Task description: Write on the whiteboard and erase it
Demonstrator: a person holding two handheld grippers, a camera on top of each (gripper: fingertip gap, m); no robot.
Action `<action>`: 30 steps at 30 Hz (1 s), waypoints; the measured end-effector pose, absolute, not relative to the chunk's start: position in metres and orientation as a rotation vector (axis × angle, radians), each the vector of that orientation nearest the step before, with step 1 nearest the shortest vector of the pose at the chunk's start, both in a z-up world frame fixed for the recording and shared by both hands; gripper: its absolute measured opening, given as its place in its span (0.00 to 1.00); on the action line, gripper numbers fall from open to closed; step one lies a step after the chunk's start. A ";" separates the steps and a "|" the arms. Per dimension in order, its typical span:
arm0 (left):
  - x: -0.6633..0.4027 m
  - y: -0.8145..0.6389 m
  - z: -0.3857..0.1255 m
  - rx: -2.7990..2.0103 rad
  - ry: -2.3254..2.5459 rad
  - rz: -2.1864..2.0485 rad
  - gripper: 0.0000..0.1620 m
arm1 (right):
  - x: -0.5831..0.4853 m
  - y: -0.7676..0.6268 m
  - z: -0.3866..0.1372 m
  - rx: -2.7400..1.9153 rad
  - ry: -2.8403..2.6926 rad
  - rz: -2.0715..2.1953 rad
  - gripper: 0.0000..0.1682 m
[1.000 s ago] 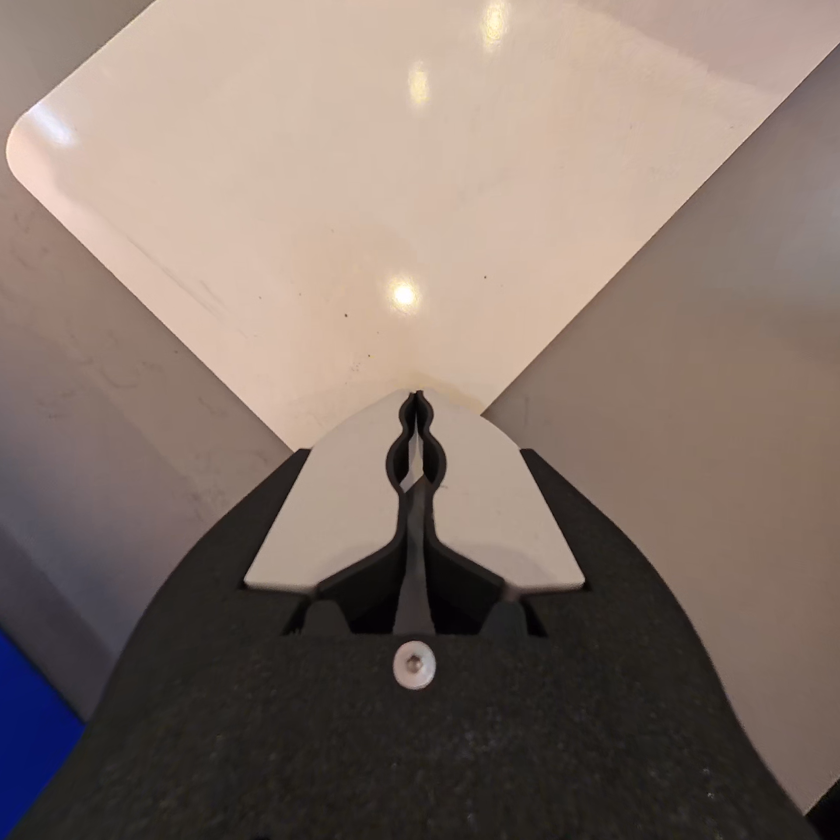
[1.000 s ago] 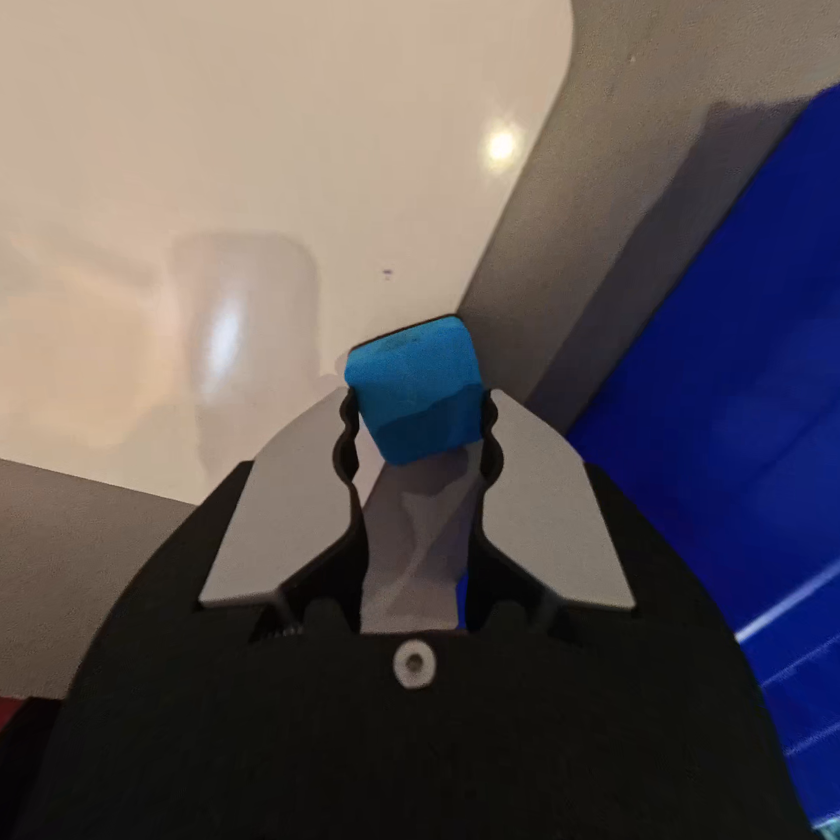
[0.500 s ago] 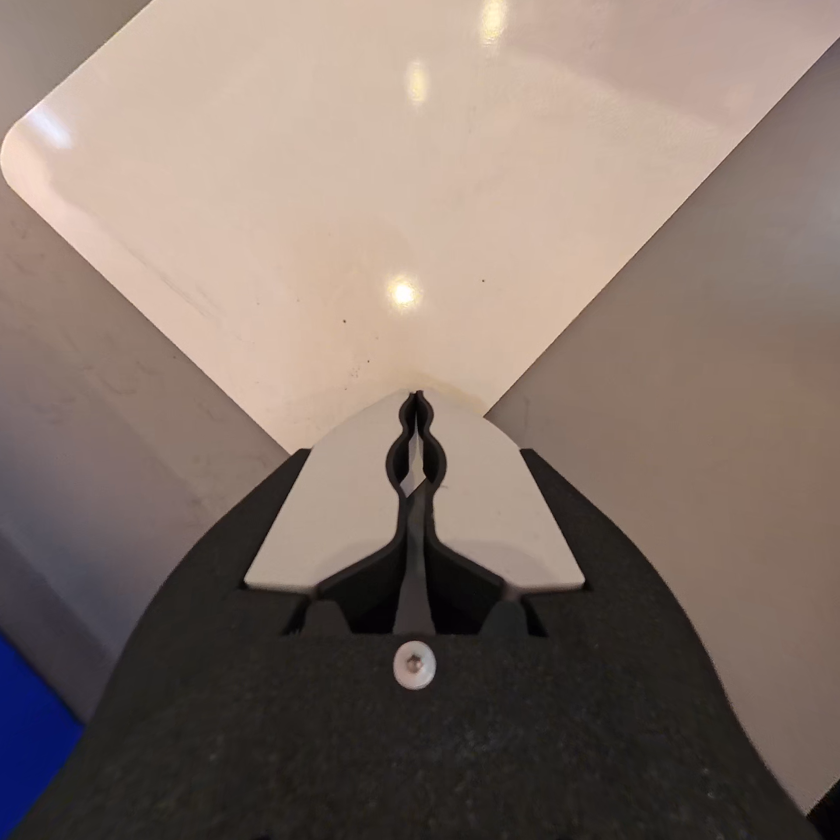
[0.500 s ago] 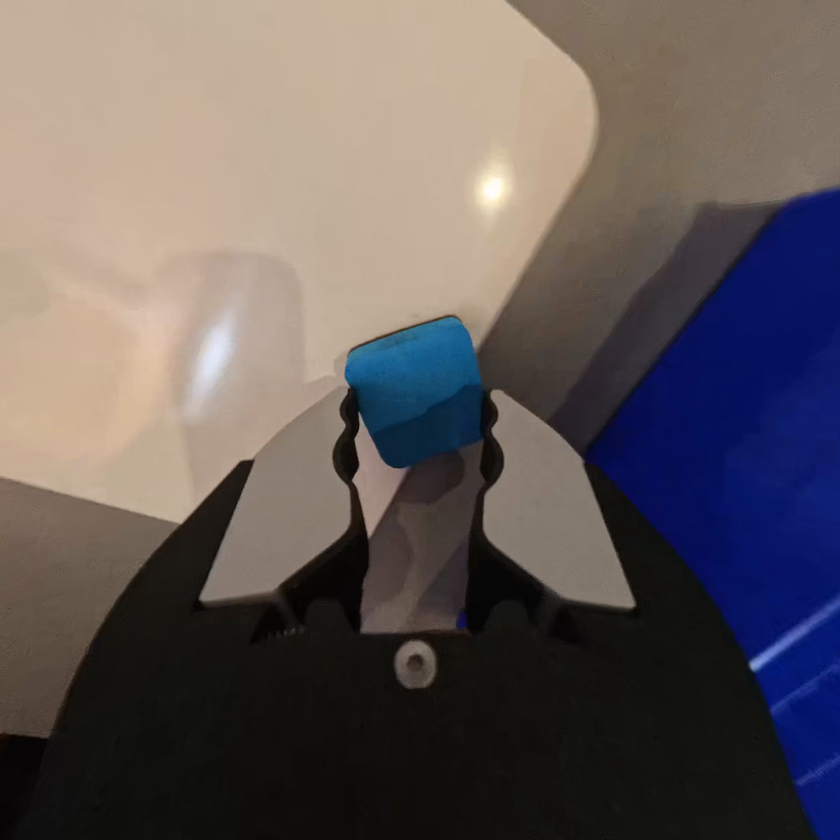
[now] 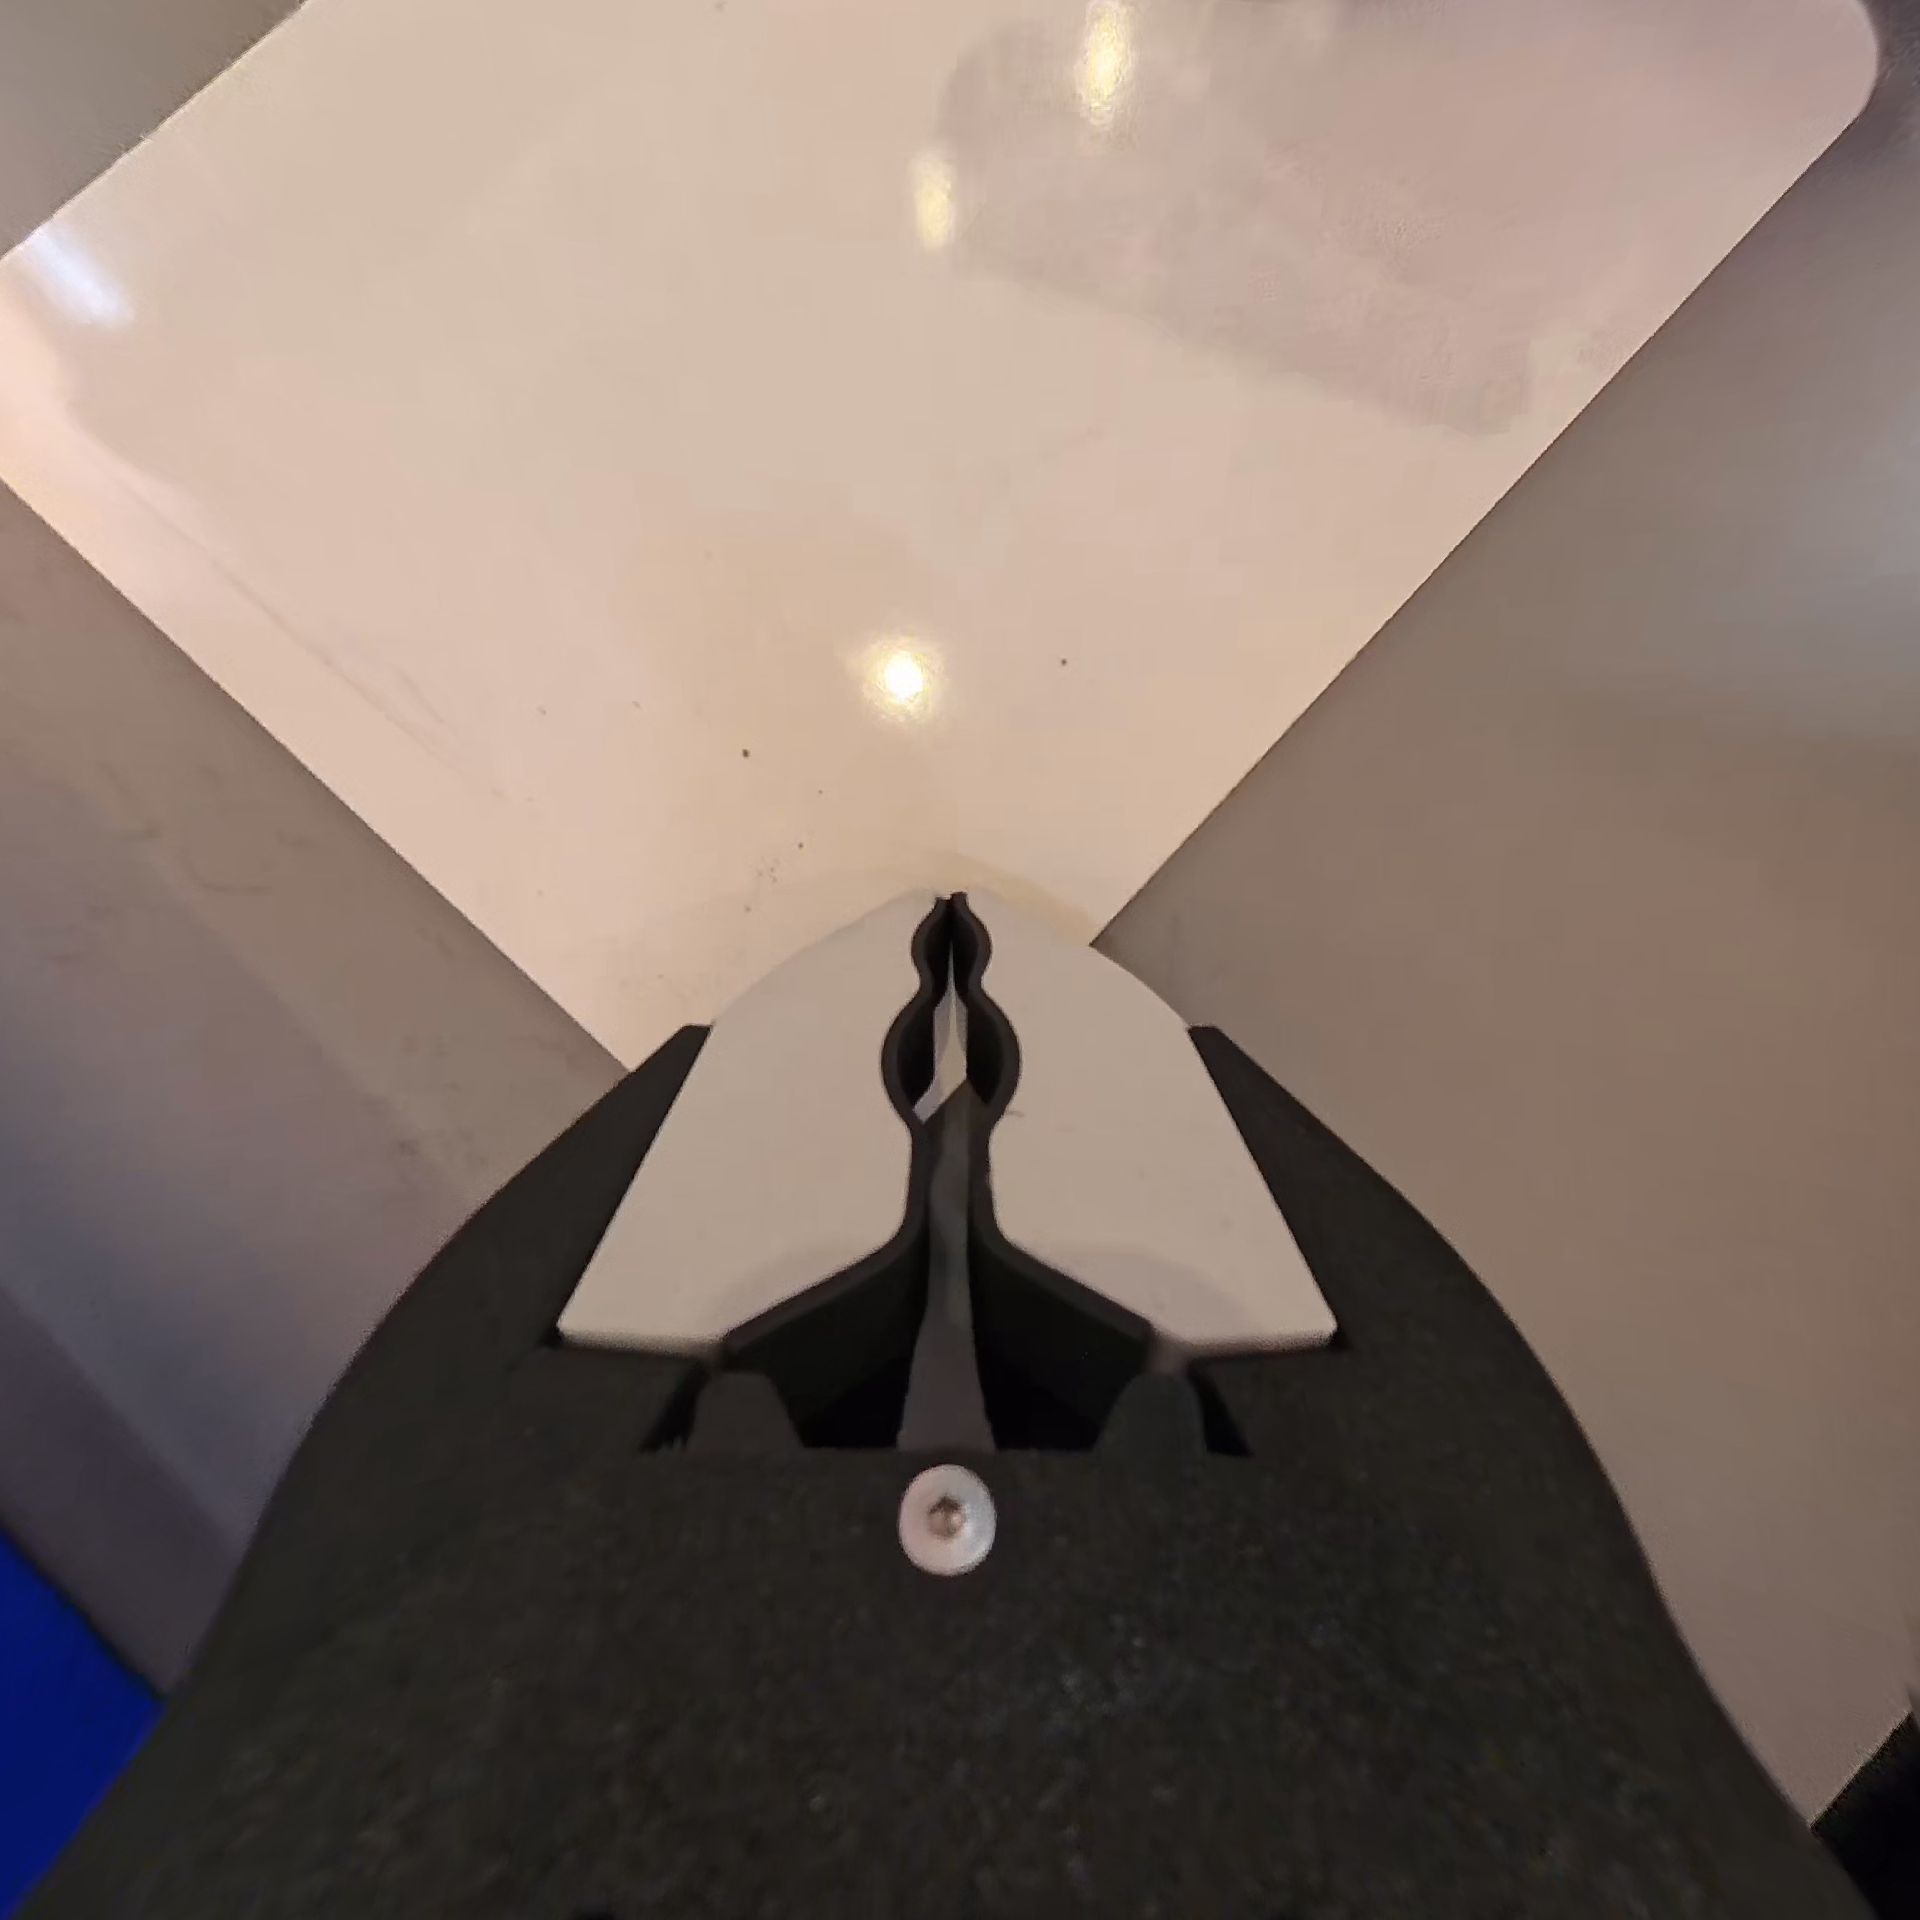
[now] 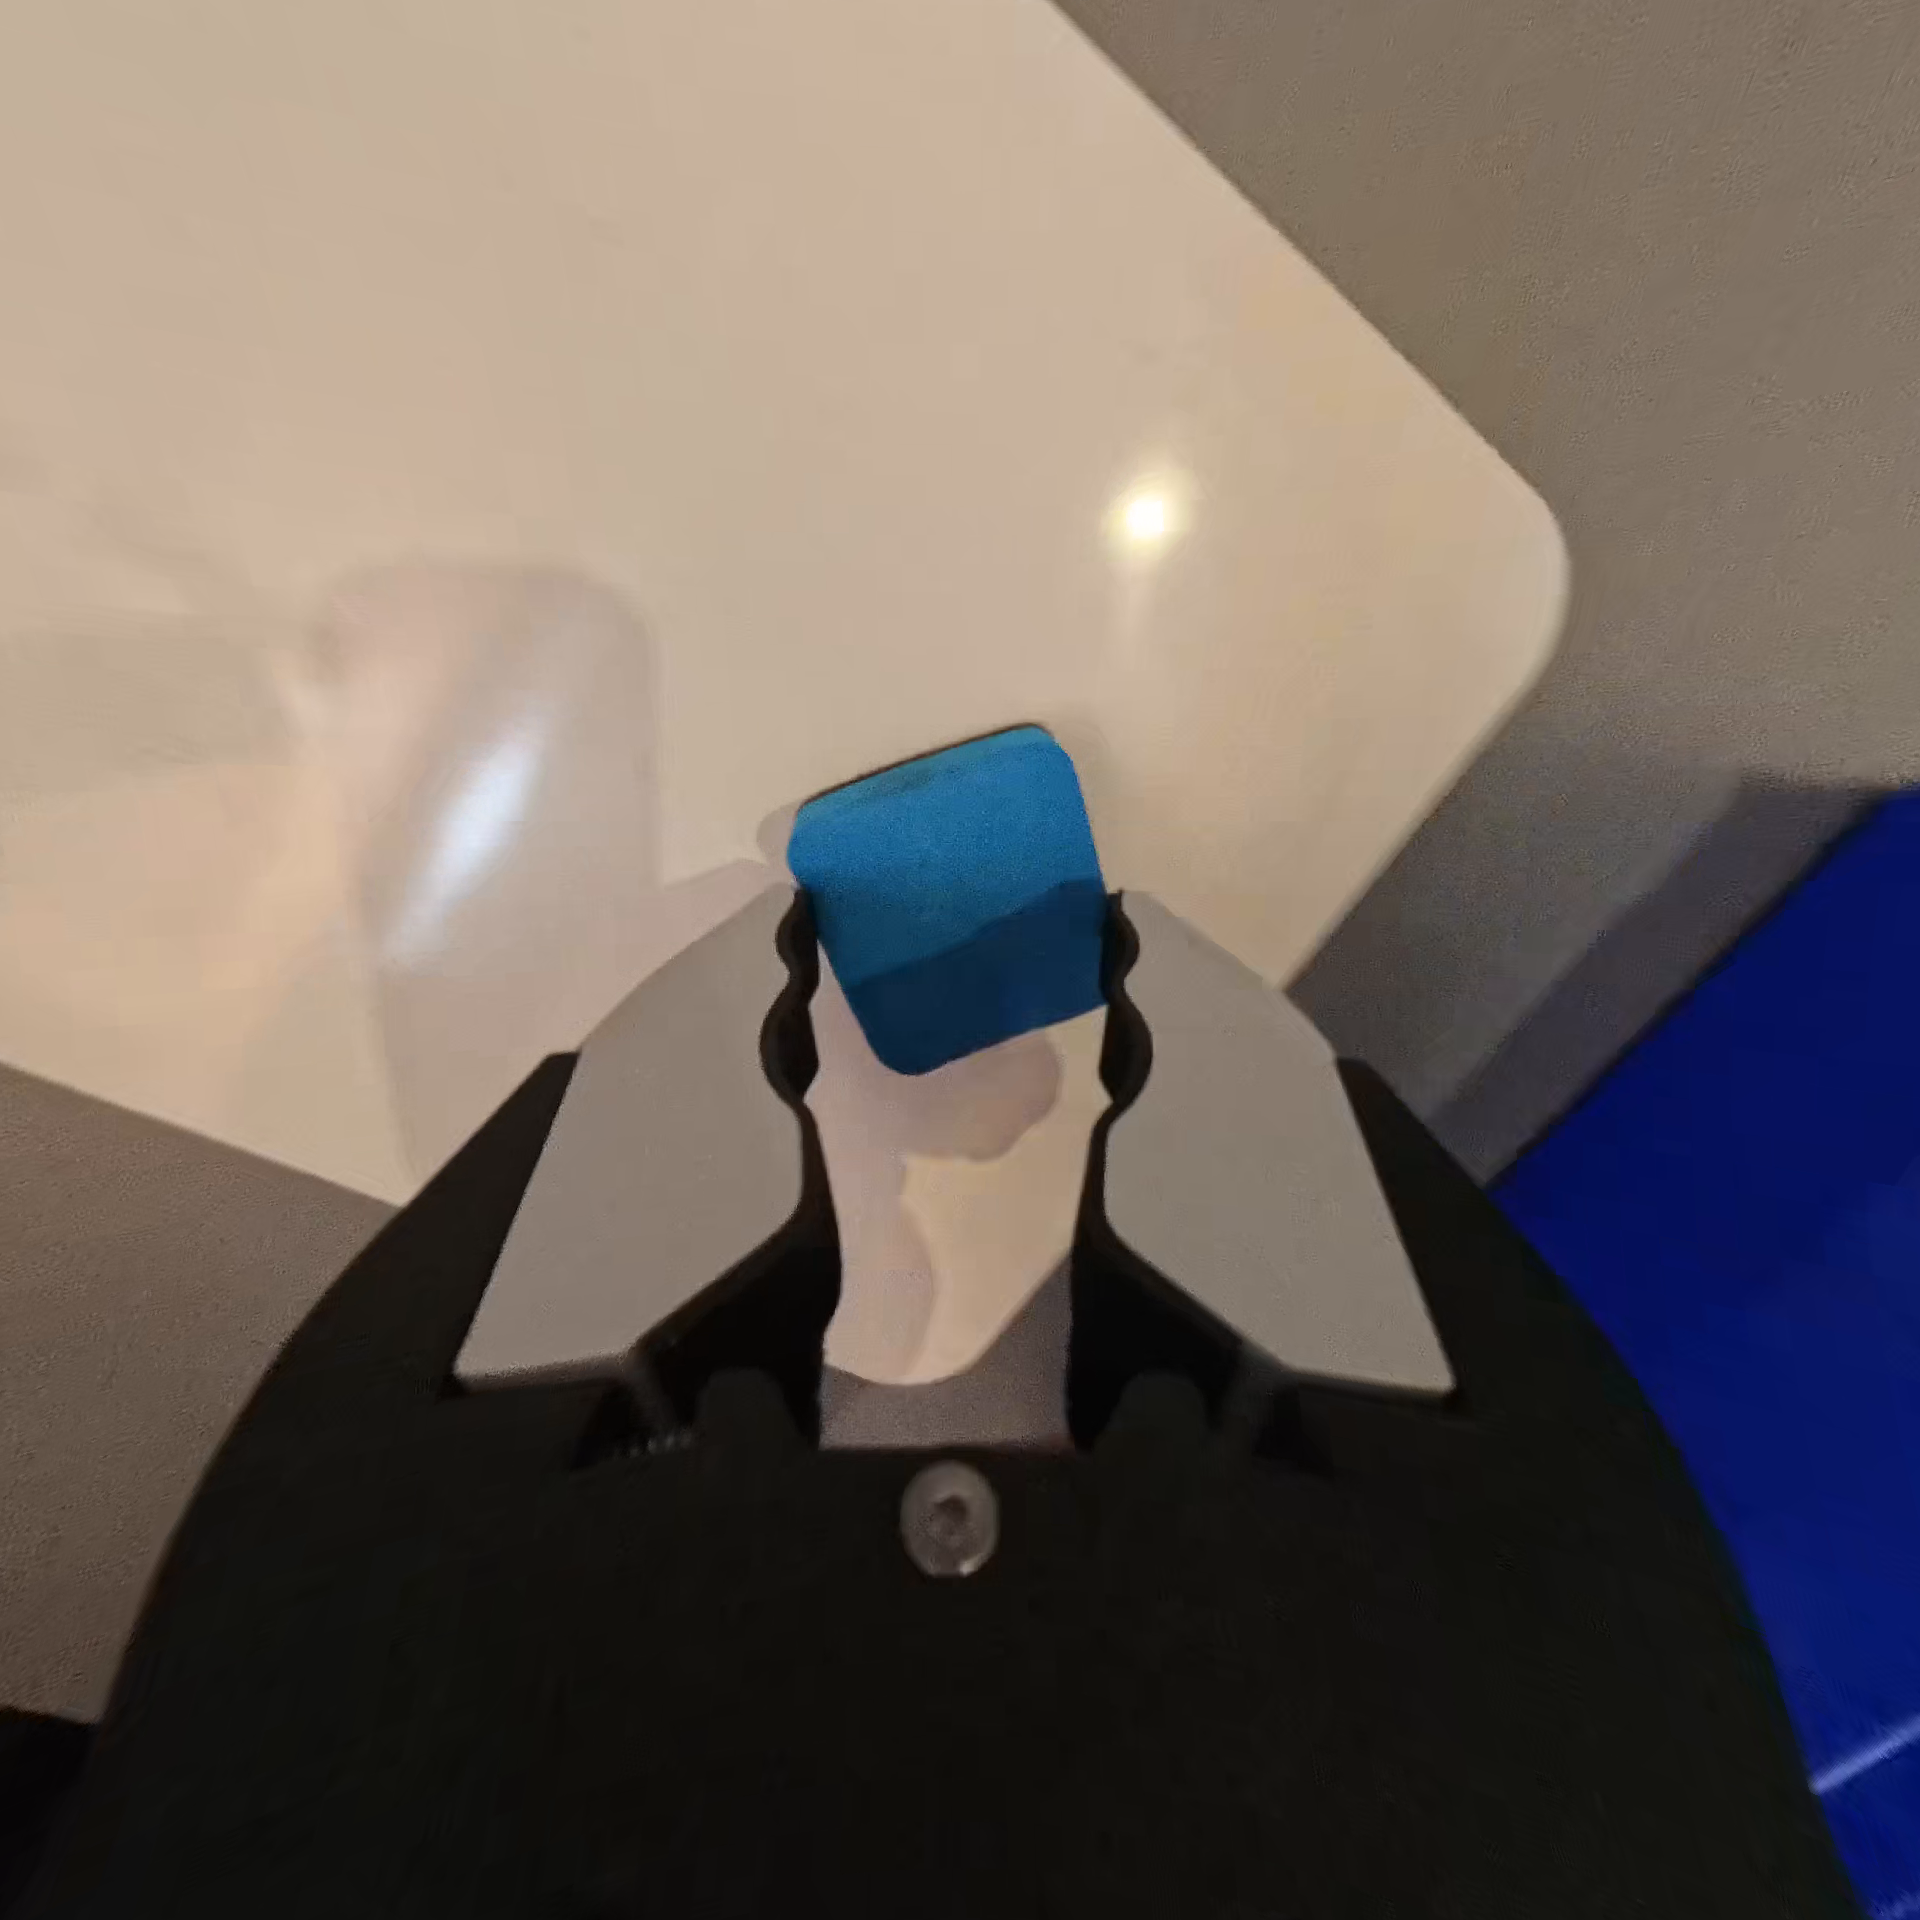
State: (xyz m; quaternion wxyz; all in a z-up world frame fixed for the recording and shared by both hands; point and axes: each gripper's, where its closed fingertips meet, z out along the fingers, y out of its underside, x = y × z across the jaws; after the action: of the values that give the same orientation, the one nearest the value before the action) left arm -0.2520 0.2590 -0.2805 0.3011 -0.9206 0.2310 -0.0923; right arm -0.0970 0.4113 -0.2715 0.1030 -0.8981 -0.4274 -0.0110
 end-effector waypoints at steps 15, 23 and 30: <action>-0.255 0.261 -0.280 -2.435 0.601 -0.237 0.00 | -0.187 0.349 -0.273 -2.061 -2.103 0.111 0.39; -0.252 0.257 -0.280 -2.415 0.591 -0.284 0.00 | -0.160 0.286 -0.173 -1.757 -1.654 0.628 0.41; -0.260 0.256 -0.279 -2.380 0.537 -0.201 0.10 | -0.120 0.244 -0.213 -1.729 -1.243 0.708 0.39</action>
State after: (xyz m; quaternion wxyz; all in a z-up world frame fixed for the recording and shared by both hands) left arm -0.2599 0.2559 -0.2789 0.3400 -0.9143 0.2062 -0.0772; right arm -0.1204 0.2439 -0.2127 0.4340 -0.6941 -0.4989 0.2844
